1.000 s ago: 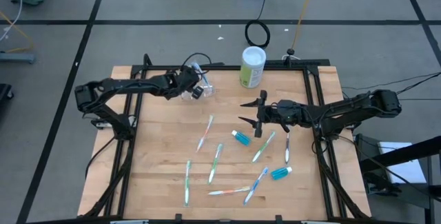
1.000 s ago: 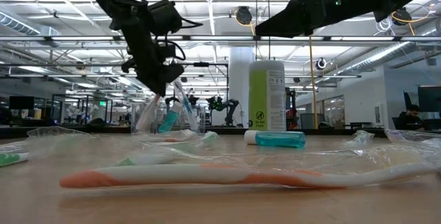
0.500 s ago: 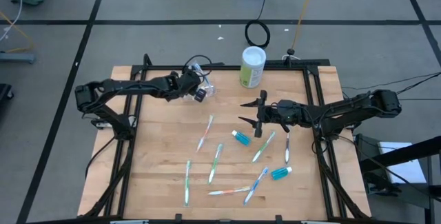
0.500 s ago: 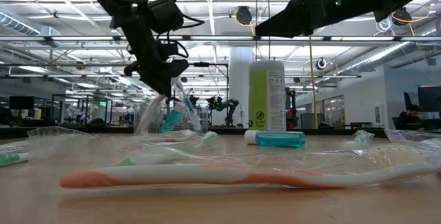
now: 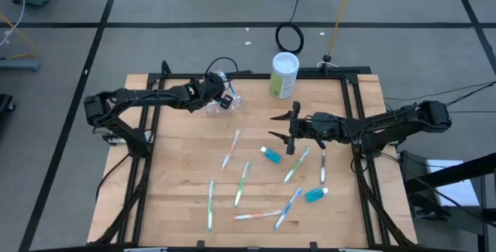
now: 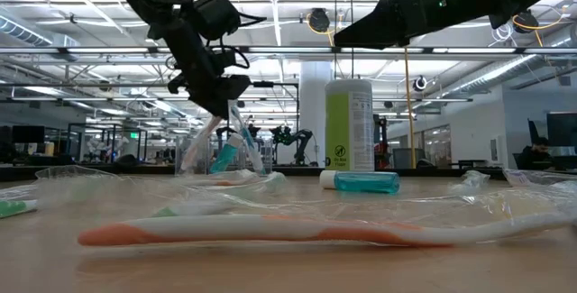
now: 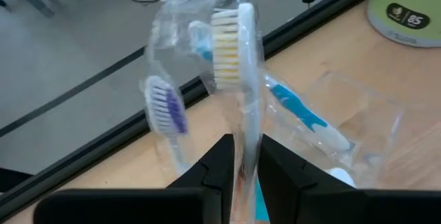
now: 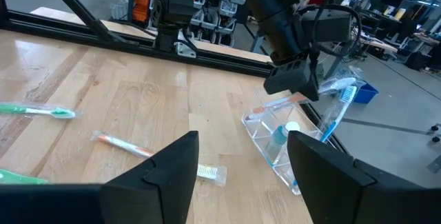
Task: Pick & Place toothbrushing station
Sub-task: Put the middle left orange toothbrush into the transparent organizer, then put the top blue mouthwash into the transparent organizer
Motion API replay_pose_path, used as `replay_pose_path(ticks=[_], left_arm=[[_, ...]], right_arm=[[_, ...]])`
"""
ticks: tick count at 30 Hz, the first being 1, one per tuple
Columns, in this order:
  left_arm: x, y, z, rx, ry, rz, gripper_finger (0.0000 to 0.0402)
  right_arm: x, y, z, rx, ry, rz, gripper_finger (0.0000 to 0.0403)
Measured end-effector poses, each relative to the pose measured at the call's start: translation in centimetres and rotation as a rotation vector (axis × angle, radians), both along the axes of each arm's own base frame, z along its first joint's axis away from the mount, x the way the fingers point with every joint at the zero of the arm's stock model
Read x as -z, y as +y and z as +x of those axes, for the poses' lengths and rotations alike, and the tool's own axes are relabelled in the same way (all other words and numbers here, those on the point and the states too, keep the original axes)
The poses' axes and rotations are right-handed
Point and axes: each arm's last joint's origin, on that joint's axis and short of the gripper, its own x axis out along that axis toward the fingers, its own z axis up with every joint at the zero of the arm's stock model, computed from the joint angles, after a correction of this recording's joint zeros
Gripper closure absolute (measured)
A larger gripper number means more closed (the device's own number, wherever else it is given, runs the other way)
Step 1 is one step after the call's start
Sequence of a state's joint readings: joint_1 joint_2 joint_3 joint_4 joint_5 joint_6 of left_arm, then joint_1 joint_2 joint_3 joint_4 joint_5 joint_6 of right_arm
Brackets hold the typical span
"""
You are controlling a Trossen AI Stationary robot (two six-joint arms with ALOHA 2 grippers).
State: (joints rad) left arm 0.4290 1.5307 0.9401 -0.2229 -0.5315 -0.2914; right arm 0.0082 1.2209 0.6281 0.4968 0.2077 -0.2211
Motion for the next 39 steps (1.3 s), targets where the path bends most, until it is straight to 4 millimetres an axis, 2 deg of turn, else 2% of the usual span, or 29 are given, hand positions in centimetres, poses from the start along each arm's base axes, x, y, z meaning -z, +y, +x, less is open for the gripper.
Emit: replay_pose_path(ticks=[8, 14, 16, 19, 26, 28, 29, 31, 39], left_arm=[[0.7, -0.3, -0.7, -0.034, 0.072, -0.056, 0.0334], [1.0, -0.5, -1.4, -0.211, 0.034, -0.082, 0.0332], [1.0, -0.7, -1.4, -0.244, 0.028, -0.048, 0.0319], [0.8, -1.2, -1.1, -0.259, 0.029, 0.012, 0.0268], [0.9, -1.6, -1.3, -0.329, -0.001, 0.007, 0.0057], [1.0, -1.6, -1.3, -0.348, -0.019, -0.012, 0.0017], [1.0, -1.6, -1.4, -0.348, -0.025, -0.026, 0.0012], [1.1, -1.8, -1.2, -0.33, -0.035, -0.053, 0.0031], [0.6, -3.3, -0.1, -0.266, -0.089, -0.027, 0.0164]], right_arm=[[0.0, 0.0, 0.0, 0.0, 0.0, 0.0, 0.0188], [0.0, 0.0, 0.0, 0.0, 0.0, 0.0, 0.0188], [0.0, 0.0, 0.0, 0.0, 0.0, 0.0, 0.0188], [0.0, 0.0, 0.0, 0.0, 0.0, 0.0, 0.0188], [0.0, 0.0, 0.0, 0.0, 0.0, 0.0, 0.0188], [0.0, 0.0, 0.0, 0.0, 0.0, 0.0, 0.0188], [0.0, 0.0, 0.0, 0.0, 0.0, 0.0, 0.0188], [0.0, 0.0, 0.0, 0.0, 0.0, 0.0, 0.0188], [0.0, 0.0, 0.0, 0.0, 0.0, 0.0, 0.0188]])
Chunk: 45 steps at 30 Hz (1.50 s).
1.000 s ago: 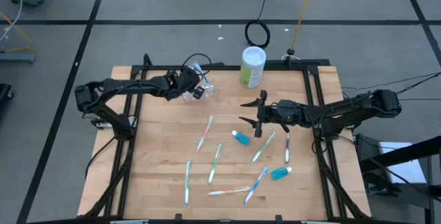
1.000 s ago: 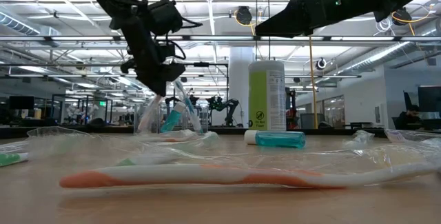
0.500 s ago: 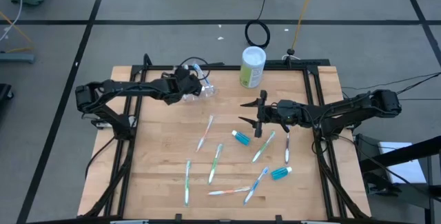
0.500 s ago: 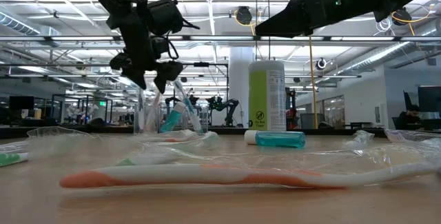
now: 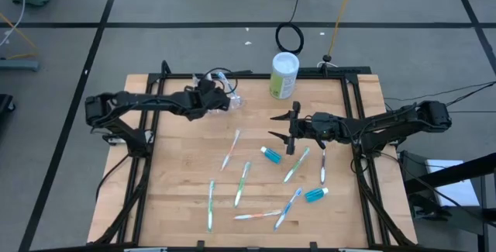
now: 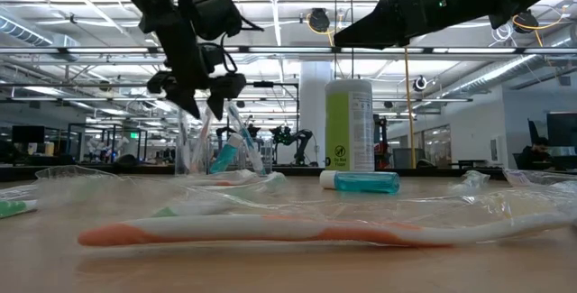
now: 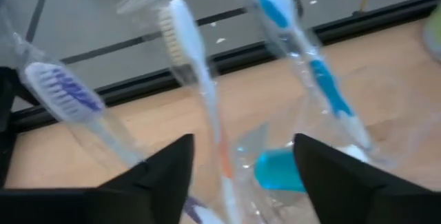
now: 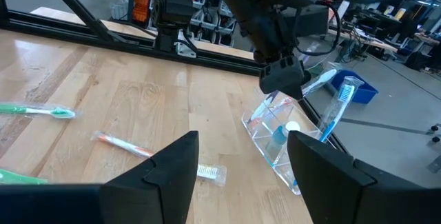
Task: Pick & Place toothbrushing station
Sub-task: Put the top blue mouthwash into the transparent organizer
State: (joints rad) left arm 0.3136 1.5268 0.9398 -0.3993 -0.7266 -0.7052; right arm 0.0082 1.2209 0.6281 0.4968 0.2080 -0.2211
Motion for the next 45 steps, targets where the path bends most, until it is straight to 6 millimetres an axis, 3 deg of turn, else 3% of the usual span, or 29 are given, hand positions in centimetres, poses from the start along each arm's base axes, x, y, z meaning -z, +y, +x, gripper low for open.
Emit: replay_pose_path(ticks=[10, 18, 25, 38, 45], left_arm=[[-1.0, -4.3, 0.9, 0.166, -0.049, -0.028, 0.0331], [-1.1, -7.6, 1.7, 0.437, 0.021, -0.056, 0.0394], [-1.9, -8.9, 3.1, 0.573, -0.137, -0.086, 0.0382], [-5.1, -9.1, 5.1, 0.624, -0.534, 0.022, 0.0364], [-5.6, -9.6, 5.5, 0.796, -0.593, -0.038, 0.0364]], right_arm=[[0.0, 0.0, 0.0, 0.0, 0.0, 0.0, 0.0188], [0.0, 0.0, 0.0, 0.0, 0.0, 0.0, 0.0188], [0.0, 0.0, 0.0, 0.0, 0.0, 0.0, 0.0188], [0.0, 0.0, 0.0, 0.0, 0.0, 0.0, 0.0188], [0.0, 0.0, 0.0, 0.0, 0.0, 0.0, 0.0188]])
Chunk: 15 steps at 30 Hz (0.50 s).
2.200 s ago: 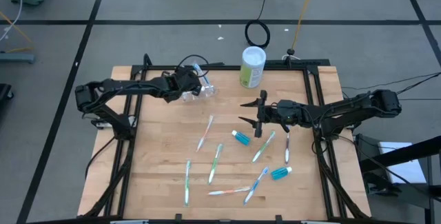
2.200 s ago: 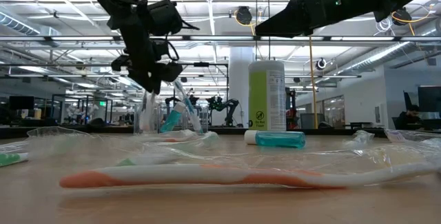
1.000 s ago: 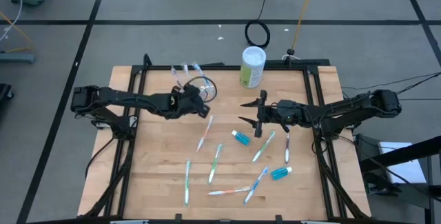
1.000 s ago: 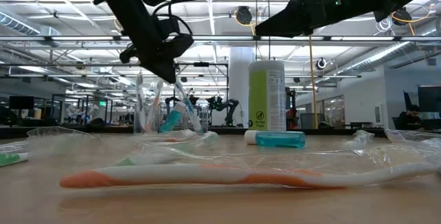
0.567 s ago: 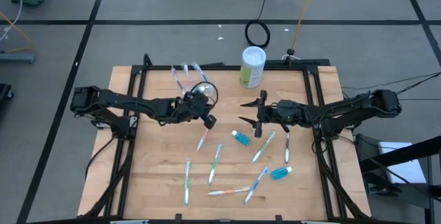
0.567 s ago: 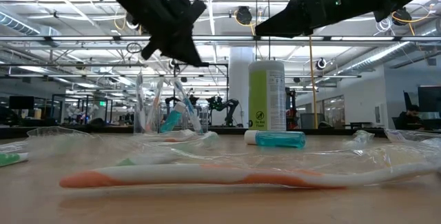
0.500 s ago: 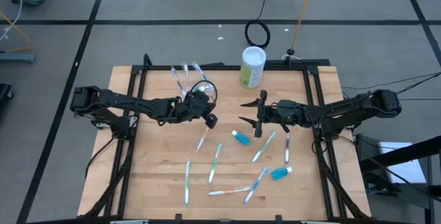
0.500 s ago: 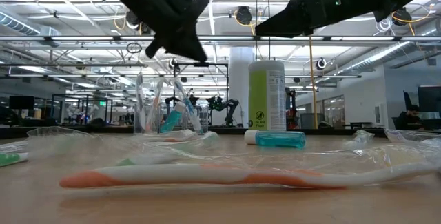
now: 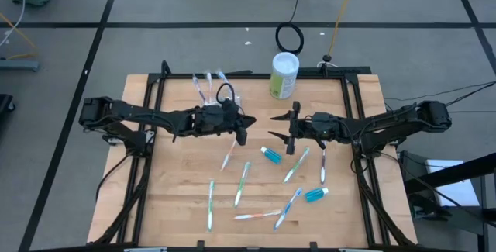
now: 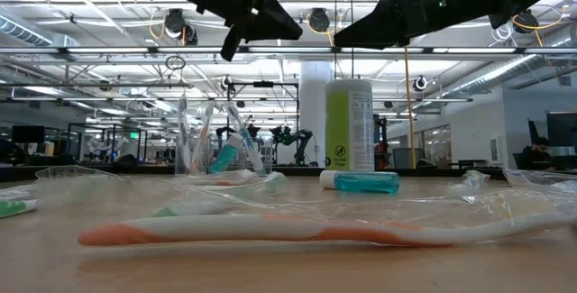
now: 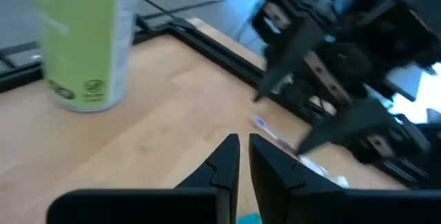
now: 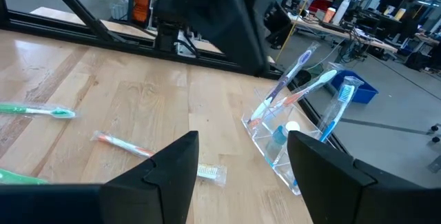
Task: Pick & Place toothbrushing station
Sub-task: Put the top blue mouthwash into the transparent organizer
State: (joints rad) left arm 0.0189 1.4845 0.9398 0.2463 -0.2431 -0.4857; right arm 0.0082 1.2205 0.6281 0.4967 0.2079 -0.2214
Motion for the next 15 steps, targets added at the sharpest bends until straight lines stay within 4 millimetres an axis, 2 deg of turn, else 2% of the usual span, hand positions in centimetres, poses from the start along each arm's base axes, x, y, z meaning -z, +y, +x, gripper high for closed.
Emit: replay_pose_path(ticks=[5, 9, 15], left_arm=[[0.2, -0.5, 0.1, 0.206, 0.049, 0.128, 0.0364], [0.4, -1.9, 0.0, 0.409, 0.074, 0.238, 0.0364], [0.8, -3.7, -0.2, 0.521, 0.108, 0.312, 0.0364]], right_arm=[[0.0, 0.0, 0.0, 0.006, -0.005, 0.036, 0.0188], [0.1, 0.0, 0.0, 0.016, -0.009, 0.084, 0.0188], [0.2, 0.0, -0.1, 0.029, -0.001, 0.13, 0.0188]])
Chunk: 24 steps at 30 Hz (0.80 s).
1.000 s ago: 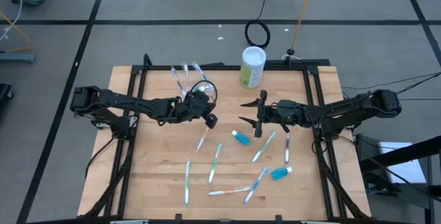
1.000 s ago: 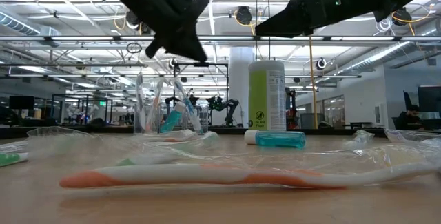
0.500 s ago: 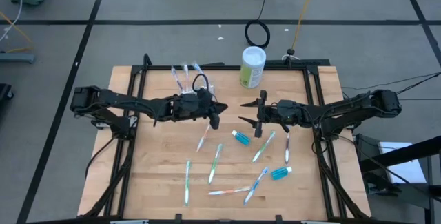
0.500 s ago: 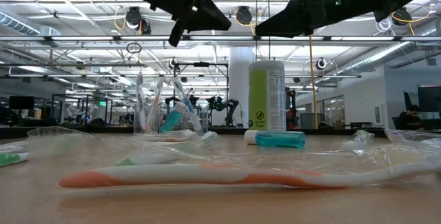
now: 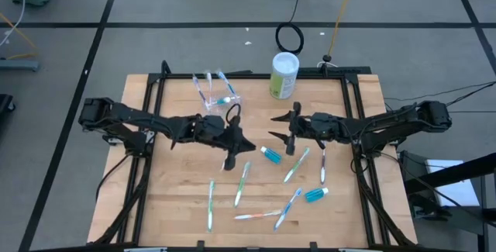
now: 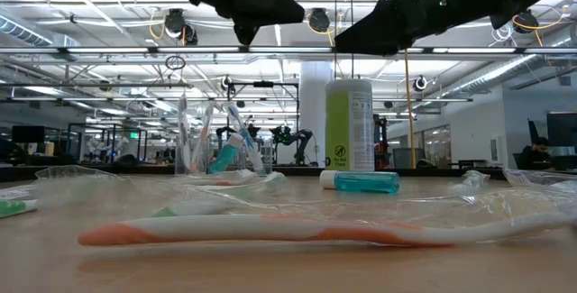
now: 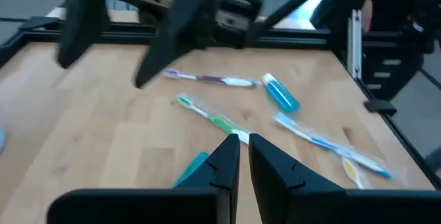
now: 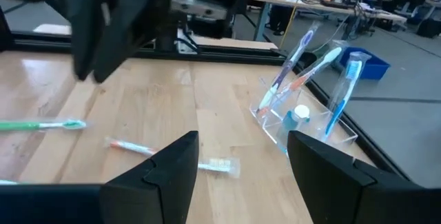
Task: Pick & Place toothbrushing station
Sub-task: Put the top blue mouthwash into the transparent organizer
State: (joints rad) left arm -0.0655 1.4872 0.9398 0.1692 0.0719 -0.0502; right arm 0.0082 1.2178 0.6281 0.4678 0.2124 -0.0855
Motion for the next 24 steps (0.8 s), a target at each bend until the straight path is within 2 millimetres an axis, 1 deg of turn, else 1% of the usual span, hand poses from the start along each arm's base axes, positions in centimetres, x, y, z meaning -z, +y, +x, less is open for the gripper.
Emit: replay_pose_path(ticks=[2, 4, 7, 12, 15, 18, 21, 24], left_arm=[[0.0, -0.2, 0.0, 0.008, -0.004, -0.003, 0.0364], [0.2, -0.2, 0.2, 0.005, 0.001, -0.008, 0.0364], [1.3, -0.2, 0.7, 0.017, 0.027, 0.023, 0.0363], [3.1, 0.5, 1.8, -0.004, 0.058, 0.03, 0.0356], [4.1, 1.3, 2.6, -0.023, 0.042, 0.027, 0.0325], [5.3, 1.8, 3.4, 0.023, 0.032, 0.024, 0.0276], [7.3, 2.2, 4.1, 0.076, 0.048, 0.063, 0.023], [9.7, 2.4, 4.9, 0.084, 0.066, 0.086, 0.0197]], right_arm=[[-0.2, 0.0, -0.2, 0.009, 0.006, -0.012, 0.0188], [-0.5, -0.2, -0.6, 0.058, 0.005, -0.026, 0.0188], [-1.2, -0.3, -1.5, 0.104, 0.005, -0.024, 0.0188], [-1.7, 0.7, -3.2, 0.065, 0.063, 0.018, 0.0188], [-1.6, 1.3, -3.9, 0.049, 0.094, 0.069, 0.0188], [-1.5, 1.7, -4.2, 0.035, 0.112, 0.093, 0.0188], [-1.5, 1.9, -4.2, 0.022, 0.118, 0.077, 0.0188], [-1.5, 1.9, -4.2, 0.022, 0.118, 0.077, 0.0188]])
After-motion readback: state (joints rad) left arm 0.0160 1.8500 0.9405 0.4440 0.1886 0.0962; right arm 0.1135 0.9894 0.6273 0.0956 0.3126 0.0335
